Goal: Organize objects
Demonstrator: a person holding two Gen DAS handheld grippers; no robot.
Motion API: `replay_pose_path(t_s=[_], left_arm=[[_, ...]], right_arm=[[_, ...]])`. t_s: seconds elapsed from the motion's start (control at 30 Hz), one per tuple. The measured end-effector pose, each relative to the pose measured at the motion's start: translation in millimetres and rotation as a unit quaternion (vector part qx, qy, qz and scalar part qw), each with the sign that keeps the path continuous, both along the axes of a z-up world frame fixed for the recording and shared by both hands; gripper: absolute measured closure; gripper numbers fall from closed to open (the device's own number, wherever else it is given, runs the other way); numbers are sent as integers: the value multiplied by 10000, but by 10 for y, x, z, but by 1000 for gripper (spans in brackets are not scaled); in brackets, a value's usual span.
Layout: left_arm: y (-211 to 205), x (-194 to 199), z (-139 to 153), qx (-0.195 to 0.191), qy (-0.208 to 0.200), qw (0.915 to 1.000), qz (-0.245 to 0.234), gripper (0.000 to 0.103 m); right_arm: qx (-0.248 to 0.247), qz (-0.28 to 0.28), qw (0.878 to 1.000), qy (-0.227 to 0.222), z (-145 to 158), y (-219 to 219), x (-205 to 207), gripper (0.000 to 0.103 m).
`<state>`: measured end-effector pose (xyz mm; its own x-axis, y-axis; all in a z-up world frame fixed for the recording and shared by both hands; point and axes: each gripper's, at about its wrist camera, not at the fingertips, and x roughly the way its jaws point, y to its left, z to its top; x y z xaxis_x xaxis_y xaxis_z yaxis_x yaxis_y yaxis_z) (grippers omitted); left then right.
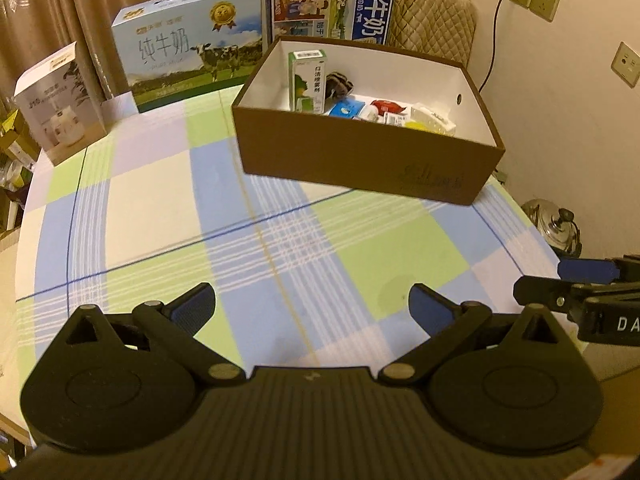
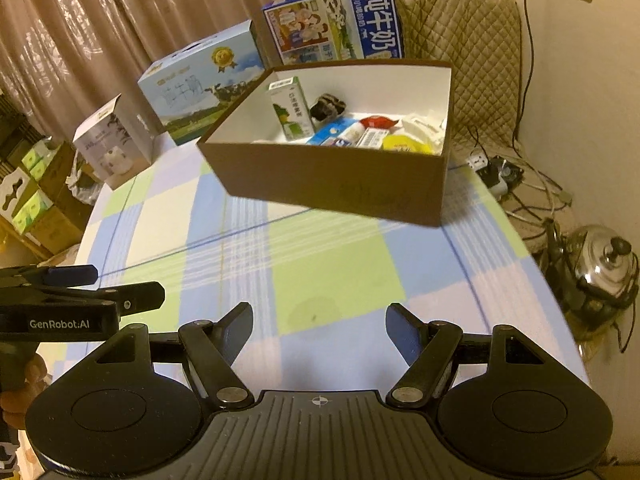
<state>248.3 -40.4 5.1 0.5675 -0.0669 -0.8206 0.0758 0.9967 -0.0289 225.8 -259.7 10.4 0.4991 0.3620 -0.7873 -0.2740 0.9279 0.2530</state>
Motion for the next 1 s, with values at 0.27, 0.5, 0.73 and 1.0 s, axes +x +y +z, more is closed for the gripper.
replay_pose_path(t_s=[0.27, 0.5, 0.73, 1.0], left_arm=[[202, -283, 4, -30, -8, 9999, -105, 1], [298, -433, 15, -67, -6, 9998, -194, 1], [330, -522, 26, -76, -29, 9997, -250, 1], [305, -552, 32, -78, -44, 9996, -278, 1]], right_arm=[[-31, -116, 9999, -25, 22, 165, -317, 32], [-54, -200, 9998, -9, 9, 242, -492, 32], [-68, -234, 9997, -36, 21, 283, -590, 32], [-70, -280, 9996, -28, 15, 264, -627, 32]])
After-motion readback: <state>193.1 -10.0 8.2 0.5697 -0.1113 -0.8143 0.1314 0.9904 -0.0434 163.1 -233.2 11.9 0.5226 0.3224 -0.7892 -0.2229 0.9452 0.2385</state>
